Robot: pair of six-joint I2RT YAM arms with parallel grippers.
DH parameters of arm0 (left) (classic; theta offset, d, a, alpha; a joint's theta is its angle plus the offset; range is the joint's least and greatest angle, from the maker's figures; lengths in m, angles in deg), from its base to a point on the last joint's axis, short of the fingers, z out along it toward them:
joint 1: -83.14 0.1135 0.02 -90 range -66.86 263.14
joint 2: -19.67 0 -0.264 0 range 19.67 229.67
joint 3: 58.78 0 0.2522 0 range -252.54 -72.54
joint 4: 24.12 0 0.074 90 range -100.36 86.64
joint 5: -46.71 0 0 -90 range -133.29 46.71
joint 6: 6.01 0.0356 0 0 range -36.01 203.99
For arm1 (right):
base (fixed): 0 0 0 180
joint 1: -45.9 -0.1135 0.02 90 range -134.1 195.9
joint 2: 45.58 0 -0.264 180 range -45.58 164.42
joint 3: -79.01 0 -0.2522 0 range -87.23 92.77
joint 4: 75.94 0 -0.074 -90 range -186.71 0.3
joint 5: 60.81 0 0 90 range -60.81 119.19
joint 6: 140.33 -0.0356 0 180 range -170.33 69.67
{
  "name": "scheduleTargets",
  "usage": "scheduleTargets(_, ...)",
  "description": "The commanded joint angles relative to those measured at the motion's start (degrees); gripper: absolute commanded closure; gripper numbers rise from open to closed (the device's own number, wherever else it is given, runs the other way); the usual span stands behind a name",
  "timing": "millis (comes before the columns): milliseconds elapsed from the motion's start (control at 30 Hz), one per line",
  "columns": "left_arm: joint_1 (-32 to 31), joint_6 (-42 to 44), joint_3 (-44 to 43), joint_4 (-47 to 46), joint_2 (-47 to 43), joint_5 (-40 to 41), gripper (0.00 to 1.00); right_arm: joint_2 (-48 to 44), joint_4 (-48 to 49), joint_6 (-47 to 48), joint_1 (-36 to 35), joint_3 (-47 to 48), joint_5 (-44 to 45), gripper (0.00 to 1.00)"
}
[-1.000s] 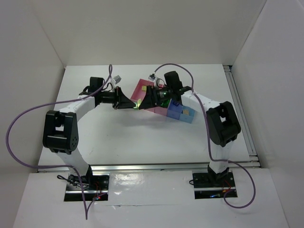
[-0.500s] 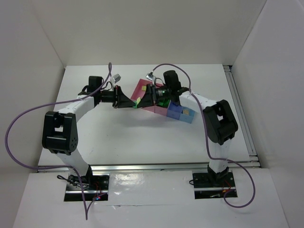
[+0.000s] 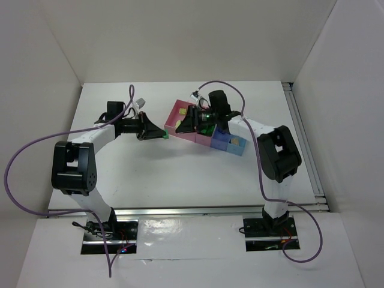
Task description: Sort the legos into containers by color
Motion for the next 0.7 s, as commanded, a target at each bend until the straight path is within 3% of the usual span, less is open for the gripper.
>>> scheduleTargets(0, 0.3, 0.0, -0.5, 0.6, -2.7, 2.8, 1.0, -1.0, -0.4, 0.3, 0.4, 2.9, 7.1, 0.81)
scheduleTargets(333, 0.3, 0.6, -1.7, 4.8, -4.6, 9.4, 1.0, 7.7, -11.3, 0.3, 0.4, 16.3, 28.7, 0.77)
scheduleTargets(433, 0.3, 1.1, -1.7, 6.3, -5.7, 11.7, 1.0, 12.3, -13.6, 1.5, 0.4, 21.6, 33.5, 0.54)
scheduleTargets(467, 0.3, 1.1, -1.7, 7.2, -5.7, 12.3, 1.0, 13.5, -16.2, 1.5, 0.4, 23.4, 34.9, 0.31)
scheduleTargets(500, 0.3, 1.1, -1.7, 7.2, -5.7, 12.3, 1.0, 15.9, -17.7, 2.5, 0.4, 25.2, 34.9, 0.24)
scheduleTargets(567, 0.3, 1.6, -2.2, 8.5, -5.7, 14.0, 1.0, 17.6, -22.3, 4.5, 0.4, 30.6, 34.9, 0.15)
scheduleTargets(667, -1.6, 2.2, -3.3, 9.1, -5.7, 16.0, 1.0, 15.7, -23.2, 5.7, 0.4, 30.5, 37.4, 0.14)
